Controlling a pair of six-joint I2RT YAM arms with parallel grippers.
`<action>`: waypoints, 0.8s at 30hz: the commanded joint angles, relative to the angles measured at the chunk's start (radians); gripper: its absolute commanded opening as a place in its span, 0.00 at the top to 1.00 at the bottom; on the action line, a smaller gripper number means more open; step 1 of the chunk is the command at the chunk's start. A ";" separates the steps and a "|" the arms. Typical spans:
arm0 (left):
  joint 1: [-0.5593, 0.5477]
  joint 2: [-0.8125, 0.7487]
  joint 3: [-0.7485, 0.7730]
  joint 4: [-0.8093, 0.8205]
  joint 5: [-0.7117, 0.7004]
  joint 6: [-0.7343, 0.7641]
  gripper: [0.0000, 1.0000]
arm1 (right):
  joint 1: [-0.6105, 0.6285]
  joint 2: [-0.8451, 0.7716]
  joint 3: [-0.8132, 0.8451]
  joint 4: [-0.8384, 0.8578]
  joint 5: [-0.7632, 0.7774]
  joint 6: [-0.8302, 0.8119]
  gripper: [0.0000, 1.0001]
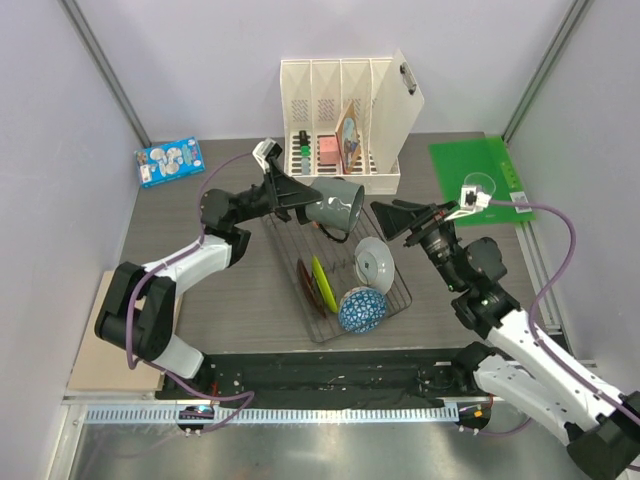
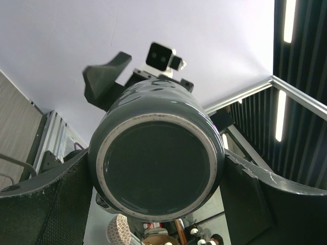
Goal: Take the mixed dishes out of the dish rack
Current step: Place the cup at the center of the board.
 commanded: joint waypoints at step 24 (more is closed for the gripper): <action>0.001 0.013 -0.012 0.122 0.006 0.056 0.65 | -0.066 0.319 0.136 0.245 -0.420 0.142 0.99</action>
